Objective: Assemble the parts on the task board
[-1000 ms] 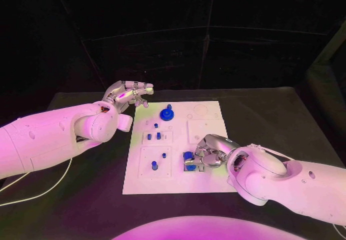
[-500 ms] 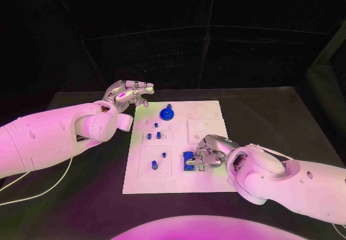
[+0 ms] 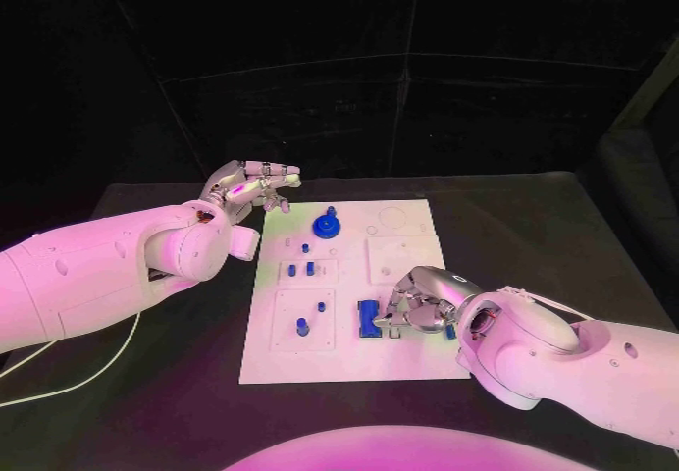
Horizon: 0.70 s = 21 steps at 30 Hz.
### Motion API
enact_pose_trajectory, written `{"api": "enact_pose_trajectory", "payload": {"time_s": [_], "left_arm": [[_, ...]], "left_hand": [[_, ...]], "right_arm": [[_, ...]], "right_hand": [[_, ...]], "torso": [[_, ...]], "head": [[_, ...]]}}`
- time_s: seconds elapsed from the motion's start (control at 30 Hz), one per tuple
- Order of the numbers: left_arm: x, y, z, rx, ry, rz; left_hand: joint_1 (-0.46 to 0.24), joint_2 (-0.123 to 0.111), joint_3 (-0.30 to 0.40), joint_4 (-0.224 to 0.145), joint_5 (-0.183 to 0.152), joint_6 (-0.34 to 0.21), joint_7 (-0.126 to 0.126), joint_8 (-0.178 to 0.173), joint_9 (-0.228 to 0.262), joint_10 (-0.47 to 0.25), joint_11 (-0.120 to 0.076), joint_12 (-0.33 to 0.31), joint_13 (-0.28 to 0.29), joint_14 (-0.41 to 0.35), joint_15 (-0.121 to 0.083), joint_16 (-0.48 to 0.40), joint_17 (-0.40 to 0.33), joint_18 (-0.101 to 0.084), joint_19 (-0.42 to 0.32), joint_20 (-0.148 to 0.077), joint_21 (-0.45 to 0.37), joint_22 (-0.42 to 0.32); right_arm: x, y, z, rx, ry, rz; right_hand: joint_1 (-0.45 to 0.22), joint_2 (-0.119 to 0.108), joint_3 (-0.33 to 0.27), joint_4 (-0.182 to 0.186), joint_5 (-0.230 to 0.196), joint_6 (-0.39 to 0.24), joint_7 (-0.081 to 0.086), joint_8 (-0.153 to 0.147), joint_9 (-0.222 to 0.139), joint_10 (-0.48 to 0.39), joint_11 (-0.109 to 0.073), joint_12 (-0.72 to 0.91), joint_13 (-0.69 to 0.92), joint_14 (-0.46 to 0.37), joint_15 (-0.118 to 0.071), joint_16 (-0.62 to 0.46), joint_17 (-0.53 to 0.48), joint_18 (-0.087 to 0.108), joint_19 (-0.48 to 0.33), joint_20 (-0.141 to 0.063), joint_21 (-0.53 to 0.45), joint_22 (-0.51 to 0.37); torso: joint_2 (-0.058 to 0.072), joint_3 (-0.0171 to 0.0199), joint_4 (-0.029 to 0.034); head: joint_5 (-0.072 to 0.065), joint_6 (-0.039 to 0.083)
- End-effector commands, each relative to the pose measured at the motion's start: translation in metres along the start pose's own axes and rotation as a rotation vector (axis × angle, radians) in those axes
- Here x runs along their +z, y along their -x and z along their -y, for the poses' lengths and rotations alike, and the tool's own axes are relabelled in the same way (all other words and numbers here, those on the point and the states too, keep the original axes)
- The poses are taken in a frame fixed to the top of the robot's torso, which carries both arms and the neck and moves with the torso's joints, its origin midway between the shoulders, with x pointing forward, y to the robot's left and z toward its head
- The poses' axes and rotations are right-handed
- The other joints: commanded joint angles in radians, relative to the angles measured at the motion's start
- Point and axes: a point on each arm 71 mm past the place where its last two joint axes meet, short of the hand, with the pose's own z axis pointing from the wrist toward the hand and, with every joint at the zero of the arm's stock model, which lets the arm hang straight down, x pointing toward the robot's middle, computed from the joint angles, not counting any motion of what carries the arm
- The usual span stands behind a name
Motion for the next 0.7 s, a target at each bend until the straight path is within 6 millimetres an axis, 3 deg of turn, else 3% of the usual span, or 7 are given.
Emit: {"api": "enact_pose_trajectory", "payload": {"time_s": [0.03,0.13,0.37,0.53,0.7], "left_arm": [[0.000,-0.001,0.001,-0.005,-0.005,-0.009],[0.000,0.000,0.001,-0.005,-0.005,-0.008],[0.000,0.000,0.001,-0.004,-0.004,-0.006],[0.001,-0.001,0.001,-0.004,-0.005,-0.008],[0.001,-0.002,-0.001,-0.004,-0.002,-0.009]], "left_hand": [[0.004,0.003,0.003,0.004,0.002,-0.006,0.000,-0.002,-0.001,-0.007,-0.002,0.002,0.001,-0.004,0.001,-0.006,-0.001,0.006,0.000,0.004,-0.004,-0.001],[0.004,0.003,0.003,0.004,0.002,-0.006,0.000,-0.002,-0.001,-0.007,-0.002,0.002,0.001,-0.004,0.001,-0.006,-0.001,0.006,0.000,0.004,-0.004,-0.001],[0.004,0.003,0.003,0.004,0.002,-0.006,0.000,-0.002,-0.001,-0.007,-0.002,0.002,0.001,-0.004,0.001,-0.006,-0.001,0.006,0.000,0.004,-0.004,-0.001],[0.004,0.003,0.003,0.004,0.002,-0.006,0.000,-0.002,-0.001,-0.007,-0.002,0.002,0.001,-0.004,0.001,-0.006,-0.001,0.006,0.000,0.004,-0.004,-0.001],[0.003,0.004,0.003,0.005,0.002,-0.006,0.000,-0.001,-0.001,-0.008,-0.002,0.003,0.001,-0.005,0.001,-0.006,-0.002,0.006,0.000,0.004,-0.004,-0.001]], "right_arm": [[-0.008,0.014,-0.001,0.101,0.062,0.082],[-0.015,0.030,0.008,0.113,0.053,0.110],[-0.031,0.053,0.041,0.069,-0.048,0.105],[-0.036,0.058,0.063,-0.001,-0.142,0.067],[-0.035,0.058,0.073,-0.046,-0.193,0.034]], "right_hand": [[0.003,0.011,-0.009,-0.002,0.016,-0.020,0.007,-0.017,-0.007,-0.002,0.012,-0.005,0.000,0.069,0.004,0.005,0.085,-0.013,-0.001,-0.001,0.001,-0.001],[0.010,0.015,-0.014,-0.003,0.024,-0.041,0.017,-0.039,-0.016,-0.003,0.020,-0.006,0.000,0.070,0.011,0.006,0.087,-0.013,-0.001,0.005,0.002,0.001],[0.015,0.017,-0.016,-0.005,0.027,-0.045,0.020,-0.049,-0.019,-0.006,0.023,-0.013,-0.004,0.070,0.014,0.006,0.088,-0.013,-0.001,0.008,0.002,0.001],[0.016,0.017,-0.019,-0.005,0.030,-0.041,0.021,-0.052,-0.020,-0.015,0.024,-0.032,-0.019,0.067,0.016,-0.001,0.076,-0.012,-0.004,0.010,-0.002,-0.005],[0.016,0.021,-0.025,-0.002,0.038,-0.026,0.019,-0.054,-0.021,-0.021,0.024,-0.045,-0.028,0.064,0.017,-0.007,0.066,-0.010,-0.007,0.013,-0.006,-0.012]], "torso": [[-0.001,0.0000,0.0007],[-0.002,0.0001,-0.0021],[-0.004,0.0009,-0.0074],[-0.006,0.0017,-0.0147],[-0.010,0.0054,-0.0211]], "head": [[-0.009,0.004],[-0.013,0.006],[-0.031,0.009],[-0.036,0.007],[-0.035,0.005]]}}
